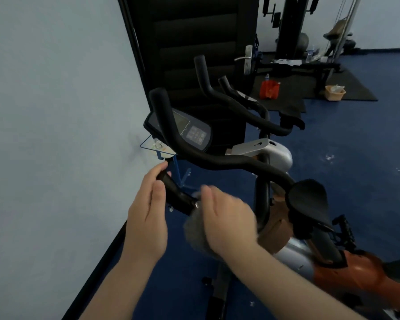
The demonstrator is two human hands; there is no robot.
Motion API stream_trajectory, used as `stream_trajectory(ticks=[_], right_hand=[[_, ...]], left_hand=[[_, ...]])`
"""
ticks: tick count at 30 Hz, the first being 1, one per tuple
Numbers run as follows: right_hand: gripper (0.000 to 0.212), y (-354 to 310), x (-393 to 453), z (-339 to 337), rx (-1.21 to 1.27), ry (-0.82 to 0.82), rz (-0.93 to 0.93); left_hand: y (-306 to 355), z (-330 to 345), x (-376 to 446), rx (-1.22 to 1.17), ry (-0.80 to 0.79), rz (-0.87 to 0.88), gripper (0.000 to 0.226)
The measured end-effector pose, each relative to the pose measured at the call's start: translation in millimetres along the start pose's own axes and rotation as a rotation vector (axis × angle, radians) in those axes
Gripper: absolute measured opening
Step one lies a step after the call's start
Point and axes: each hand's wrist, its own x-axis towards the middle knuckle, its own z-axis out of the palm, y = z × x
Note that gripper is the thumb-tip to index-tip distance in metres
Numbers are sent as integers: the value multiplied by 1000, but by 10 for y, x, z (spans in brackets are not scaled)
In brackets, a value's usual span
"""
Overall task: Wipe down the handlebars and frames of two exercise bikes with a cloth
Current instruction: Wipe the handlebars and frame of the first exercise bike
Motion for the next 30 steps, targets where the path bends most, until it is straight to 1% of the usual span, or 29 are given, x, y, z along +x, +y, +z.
stream_trajectory(ticks=[1, 3, 4, 6, 7, 8, 10, 11, 12, 13, 14, 15, 16, 17, 18, 19, 21, 23, 24, 26, 27, 28, 30], right_hand=[[20, -162, 137, 39, -23, -29, -25], [23, -435, 336, 93, 98, -53, -76], [25, -439, 336, 96, 105, -34, -113], [36, -265, 175, 102, -62, -30, -226], [42, -141, 57, 64, -105, -40, -223], [42, -32, -5, 58, -118, -1, -224], [31, -21, 92, 47, -114, -54, -164], [26, -107, 221, 21, -30, -111, -91], [25, -217, 363, 34, 85, -147, -18], [30, -343, 473, 48, 208, -142, 12], [33, -438, 536, 69, 297, -93, 15], [31, -495, 526, 69, 309, -16, -26], [22, -497, 432, 68, 257, 79, -133], [13, -429, 303, 96, 155, 124, -249], [16, -328, 177, 110, 88, 130, -281], [17, -224, 84, 88, 81, 92, -243], [29, -81, 126, 83, 100, 0, -187], [28, -158, 297, 67, 145, -102, -135], [27, -282, 376, 60, 228, -93, -98], [30, -509, 441, 104, 372, 57, -77], [27, -573, 411, 154, 372, 134, -105], [24, -572, 320, 188, 343, 160, -145], [33, -395, 96, 205, 247, 120, -193]], left_hand=[[22, 1, 11, -80, -9, -17, 39], [38, -17, 26, -189, -19, -23, 42], [21, -29, 28, -212, -34, -23, 41], [-23, -69, 24, -207, -71, -20, 41], [-44, -84, 21, -185, -80, -8, 45], [-58, -87, 17, -162, -81, 4, 48], [-63, -64, 16, -147, -80, 7, 51], [-50, -54, 12, -161, -76, -4, 51], [-41, -51, 8, -190, -69, -21, 50], [-30, -46, 2, -214, -69, -37, 50], [-19, -39, -1, -219, -74, -47, 50], [-12, -36, -6, -203, -77, -45, 52], [-17, -41, -11, -179, -76, -34, 53], [-23, -49, -12, -158, -74, -19, 54], [-25, -56, -9, -141, -75, -5, 55], [-27, -61, -7, -126, -82, 8, 57], [-33, -45, -19, -119, -91, 25, 59], [-46, -24, -46, -150, -71, 21, 63], [-59, -12, -66, -173, -48, 24, 64], [-73, 10, -108, -205, 1, 39, 59], [-68, 12, -131, -213, 21, 36, 55], [-65, 8, -150, -216, 37, 31, 52], [-68, -16, -171, -194, 52, 50, 55]])
